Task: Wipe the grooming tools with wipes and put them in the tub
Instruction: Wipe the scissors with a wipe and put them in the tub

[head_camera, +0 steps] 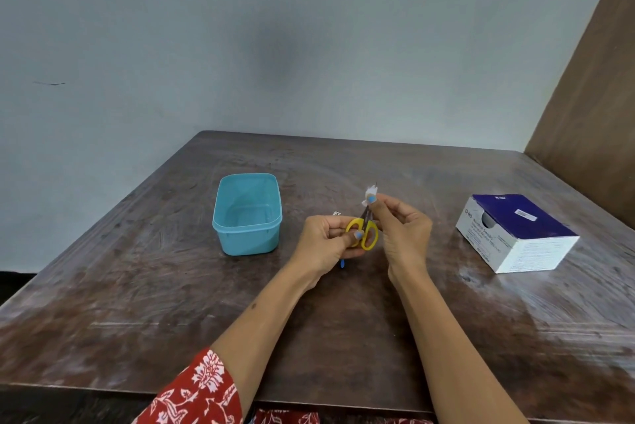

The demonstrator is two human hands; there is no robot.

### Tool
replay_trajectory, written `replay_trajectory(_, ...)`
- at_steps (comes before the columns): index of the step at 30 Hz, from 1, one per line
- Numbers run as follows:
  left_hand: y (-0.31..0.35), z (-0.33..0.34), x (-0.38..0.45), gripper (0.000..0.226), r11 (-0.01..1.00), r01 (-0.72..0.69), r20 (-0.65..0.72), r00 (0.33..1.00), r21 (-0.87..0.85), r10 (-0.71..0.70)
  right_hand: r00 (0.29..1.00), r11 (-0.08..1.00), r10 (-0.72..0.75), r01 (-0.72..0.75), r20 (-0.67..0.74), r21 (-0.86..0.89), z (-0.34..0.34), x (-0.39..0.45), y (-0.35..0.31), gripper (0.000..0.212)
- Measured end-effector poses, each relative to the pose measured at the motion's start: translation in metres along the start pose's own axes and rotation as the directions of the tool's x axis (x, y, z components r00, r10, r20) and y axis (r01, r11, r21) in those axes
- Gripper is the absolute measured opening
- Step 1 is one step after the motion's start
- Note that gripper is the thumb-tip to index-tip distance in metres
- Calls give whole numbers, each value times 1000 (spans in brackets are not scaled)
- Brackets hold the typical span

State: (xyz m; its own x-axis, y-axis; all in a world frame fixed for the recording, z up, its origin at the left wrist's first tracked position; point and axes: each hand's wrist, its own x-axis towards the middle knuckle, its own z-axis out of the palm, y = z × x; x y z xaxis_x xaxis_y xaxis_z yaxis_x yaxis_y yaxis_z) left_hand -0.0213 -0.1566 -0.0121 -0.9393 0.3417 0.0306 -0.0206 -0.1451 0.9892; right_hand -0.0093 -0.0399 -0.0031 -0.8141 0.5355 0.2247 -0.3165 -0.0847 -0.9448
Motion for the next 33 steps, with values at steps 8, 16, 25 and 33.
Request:
replay_trajectory(8, 3, 1, -3, 20, 997, 71, 72, 995, -25, -69, 999, 1000, 3, -2, -39, 19, 1, 4, 2, 10)
replay_trajectory(16, 7, -4, -3, 21, 987, 152, 129, 981, -49, -144, 998, 1000, -2, 4, -57, 30, 2, 4, 3, 9)
replay_trajectory(25, 8, -5, -1, 20, 994, 41, -36, 998, -102, -45, 995, 993, -31, 41, 93, -106, 4, -2, 6, 5)
replay_trajectory(33, 8, -4, -2, 23, 995, 66, -3, 998, -78, -66, 996, 991, -71, 76, 46, -113, 2, -2, 5, 2)
